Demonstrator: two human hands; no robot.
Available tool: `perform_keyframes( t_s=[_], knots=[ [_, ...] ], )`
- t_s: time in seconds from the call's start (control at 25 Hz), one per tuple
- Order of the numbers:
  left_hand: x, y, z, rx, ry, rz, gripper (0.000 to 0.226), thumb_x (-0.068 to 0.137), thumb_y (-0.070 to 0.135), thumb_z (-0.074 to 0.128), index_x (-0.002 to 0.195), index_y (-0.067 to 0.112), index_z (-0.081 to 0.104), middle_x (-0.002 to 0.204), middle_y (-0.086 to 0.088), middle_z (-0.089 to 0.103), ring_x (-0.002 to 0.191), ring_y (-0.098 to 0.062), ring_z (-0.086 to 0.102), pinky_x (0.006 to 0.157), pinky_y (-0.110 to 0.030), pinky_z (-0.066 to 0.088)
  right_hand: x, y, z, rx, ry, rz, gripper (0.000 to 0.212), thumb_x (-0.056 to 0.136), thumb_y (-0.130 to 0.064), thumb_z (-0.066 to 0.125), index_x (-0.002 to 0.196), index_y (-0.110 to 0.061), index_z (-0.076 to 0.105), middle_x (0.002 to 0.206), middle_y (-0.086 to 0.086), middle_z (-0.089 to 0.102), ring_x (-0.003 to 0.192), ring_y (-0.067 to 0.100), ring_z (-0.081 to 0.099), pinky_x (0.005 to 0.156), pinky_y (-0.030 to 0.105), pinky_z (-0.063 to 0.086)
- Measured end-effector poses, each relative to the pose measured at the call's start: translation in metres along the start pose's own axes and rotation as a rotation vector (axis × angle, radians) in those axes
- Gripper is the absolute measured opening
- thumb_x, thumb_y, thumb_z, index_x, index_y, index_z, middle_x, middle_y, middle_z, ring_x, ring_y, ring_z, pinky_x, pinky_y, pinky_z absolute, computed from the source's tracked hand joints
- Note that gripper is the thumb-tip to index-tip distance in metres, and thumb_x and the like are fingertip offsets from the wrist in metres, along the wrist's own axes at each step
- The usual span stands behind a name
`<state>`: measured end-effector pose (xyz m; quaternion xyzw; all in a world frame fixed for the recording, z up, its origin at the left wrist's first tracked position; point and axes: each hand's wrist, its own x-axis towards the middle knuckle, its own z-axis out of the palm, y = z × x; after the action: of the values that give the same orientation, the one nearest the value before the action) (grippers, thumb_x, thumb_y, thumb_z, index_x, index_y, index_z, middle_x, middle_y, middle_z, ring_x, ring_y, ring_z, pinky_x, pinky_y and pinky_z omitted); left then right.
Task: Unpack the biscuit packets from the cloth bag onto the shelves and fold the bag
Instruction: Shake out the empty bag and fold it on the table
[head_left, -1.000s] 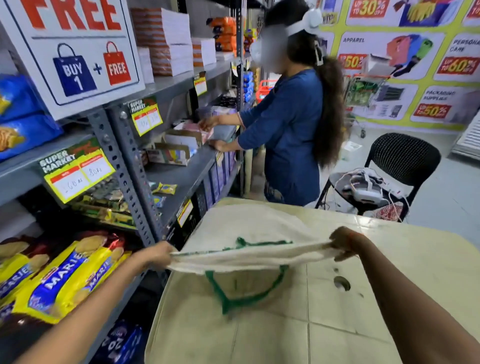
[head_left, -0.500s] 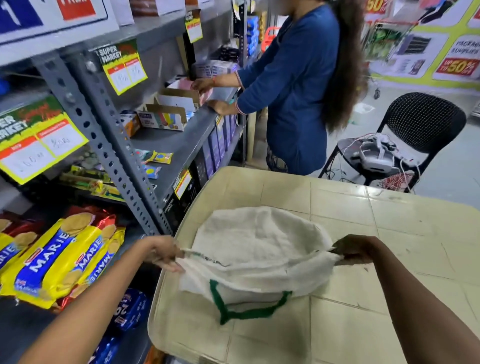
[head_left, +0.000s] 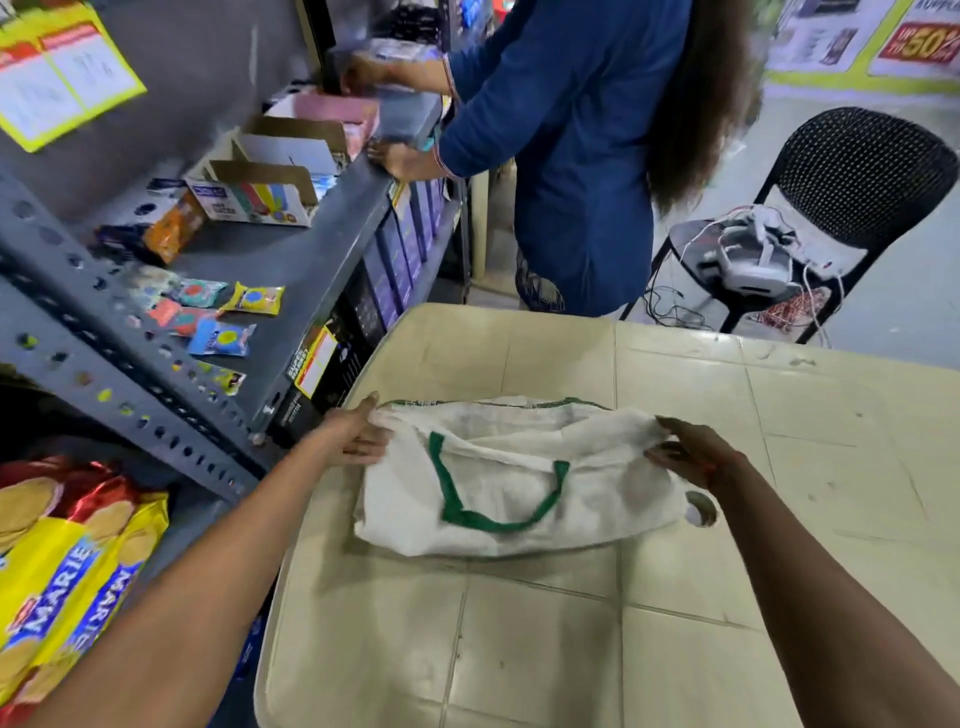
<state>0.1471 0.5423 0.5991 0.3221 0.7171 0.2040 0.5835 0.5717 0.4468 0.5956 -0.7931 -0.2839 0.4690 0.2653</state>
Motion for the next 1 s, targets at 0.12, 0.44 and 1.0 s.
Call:
perform_keyframes(
  t_s=[0.12,0.44,1.0],
  knots=[
    [-0.006,-0.052,0.023,0.538,0.458,0.422,0.060,0.087,0.053,0.055,0.125,0.006,0.050,0.111,-0.019,0.065,0.096,-0.036,0.063,0.073,-0.039,0.052,-0.012,0.019,0.043,-0.292,0.364,-0.167,0.046,0.089,-0.022,0.061,0.126,0.004,0.052,0.122,0.030,0.057,0.108,0.035,0.057,0.088,0.041,0.046],
    [-0.055,-0.127,0.045,1.476,0.174,0.924,0.033,0.076,0.040,0.072,0.100,0.018,0.068,0.087,-0.001,0.068,0.074,-0.019,0.069,0.059,-0.024,0.054,-0.048,0.084,0.149,-0.909,0.117,-0.366,0.061,0.096,-0.038,0.038,0.151,-0.019,0.017,0.160,0.017,0.010,0.146,0.037,0.014,0.117,0.050,0.019],
    [-0.124,-0.176,0.127,1.130,-0.235,0.952,0.034,0.087,0.043,0.049,0.107,0.020,0.063,0.106,-0.005,0.069,0.100,-0.025,0.066,0.082,-0.033,0.050,-0.088,0.075,0.132,-0.908,0.078,-0.804,0.049,0.093,-0.021,0.053,0.136,0.001,0.046,0.142,0.025,0.046,0.131,0.040,0.043,0.111,0.046,0.039]
  ],
)
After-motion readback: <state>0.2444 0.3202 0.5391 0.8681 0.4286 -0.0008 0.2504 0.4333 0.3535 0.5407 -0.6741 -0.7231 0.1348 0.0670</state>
